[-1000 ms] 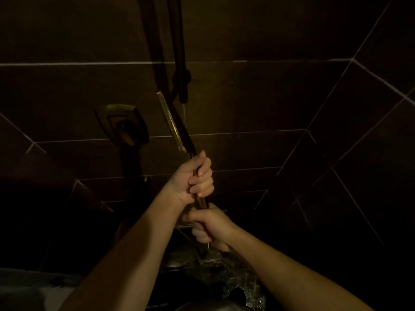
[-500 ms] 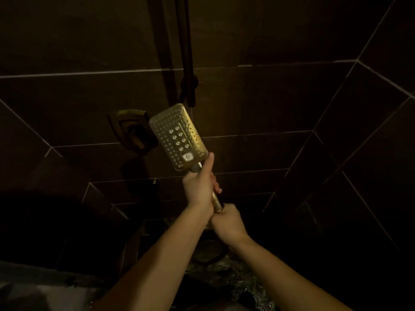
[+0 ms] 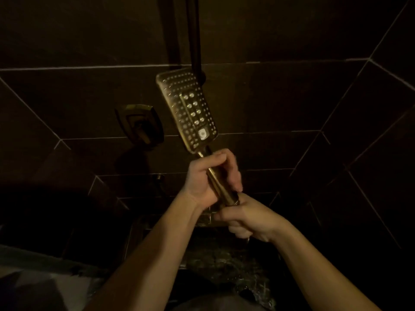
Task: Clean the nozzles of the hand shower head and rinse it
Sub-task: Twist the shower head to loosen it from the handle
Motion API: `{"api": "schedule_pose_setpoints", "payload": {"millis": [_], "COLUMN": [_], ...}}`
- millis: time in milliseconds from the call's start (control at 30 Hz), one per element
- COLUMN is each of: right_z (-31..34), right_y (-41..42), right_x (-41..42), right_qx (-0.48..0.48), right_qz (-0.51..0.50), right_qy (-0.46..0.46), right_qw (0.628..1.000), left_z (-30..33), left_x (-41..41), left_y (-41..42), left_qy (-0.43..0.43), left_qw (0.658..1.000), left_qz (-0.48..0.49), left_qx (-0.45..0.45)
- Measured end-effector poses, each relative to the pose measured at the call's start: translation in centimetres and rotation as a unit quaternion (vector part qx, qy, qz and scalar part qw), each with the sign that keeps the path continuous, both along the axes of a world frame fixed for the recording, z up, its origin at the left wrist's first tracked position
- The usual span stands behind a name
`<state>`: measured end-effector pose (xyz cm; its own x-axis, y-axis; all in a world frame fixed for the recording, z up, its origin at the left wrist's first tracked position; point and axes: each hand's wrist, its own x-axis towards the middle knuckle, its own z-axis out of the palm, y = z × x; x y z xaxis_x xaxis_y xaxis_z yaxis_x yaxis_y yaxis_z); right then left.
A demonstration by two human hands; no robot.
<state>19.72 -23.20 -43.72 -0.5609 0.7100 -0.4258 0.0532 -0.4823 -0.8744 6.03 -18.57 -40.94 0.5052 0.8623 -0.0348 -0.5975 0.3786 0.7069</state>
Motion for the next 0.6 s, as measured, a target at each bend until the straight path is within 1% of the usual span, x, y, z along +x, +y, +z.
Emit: {"api": "schedule_pose_setpoints", "payload": {"millis": [33, 67, 133, 200, 300, 367, 400, 467, 533, 600], "right_z": [0.1, -0.1, -0.6, -1.5, -2.6, -2.6, -2.5, -2.1, -1.6, -1.1], "right_y": [0.1, 0.3, 0.5, 0.6, 0.8, 1.3, 1.6, 2.2, 2.3, 1.8], "right_x": [-0.1, -0.2, -0.7, -1.0, -1.3, -1.6, -1.6, -1.6, -1.2, -0.9], "right_qx": [-0.003, 0.012, 0.092, 0.172, 0.213, 0.222, 0.221, 0.202, 0.152, 0.087], "right_qz": [-0.004, -0.021, -0.075, -0.126, -0.155, -0.157, -0.153, -0.141, -0.118, -0.086], "right_qy": [0.002, -0.015, -0.094, -0.157, -0.228, -0.269, -0.282, -0.276, -0.227, -0.157], "right_qw": [1.000, 1.000, 0.989, 0.964, 0.937, 0.924, 0.921, 0.929, 0.955, 0.980], "left_z": [0.2, 0.2, 0.0, -0.1, -0.5, -0.7, -0.8, -0.9, -0.9, -0.7], "left_x": [0.6, 1.3, 2.5, 3.1, 3.1, 3.0, 2.8, 2.2, 1.1, 0.1], "left_y": [0.0, 0.2, 0.3, 0.5, 1.1, 1.5, 1.8, 2.1, 2.3, 2.4], "left_qy": [0.001, 0.021, 0.099, 0.149, 0.160, 0.161, 0.154, 0.134, 0.115, 0.068], "left_qw": [1.000, 0.998, 0.982, 0.958, 0.924, 0.910, 0.911, 0.931, 0.959, 0.979], "left_qz": [0.018, 0.054, 0.151, 0.213, 0.269, 0.297, 0.298, 0.261, 0.198, 0.152], "left_qx": [-0.016, -0.035, -0.064, -0.118, -0.219, -0.240, -0.241, -0.218, -0.168, -0.114]}}
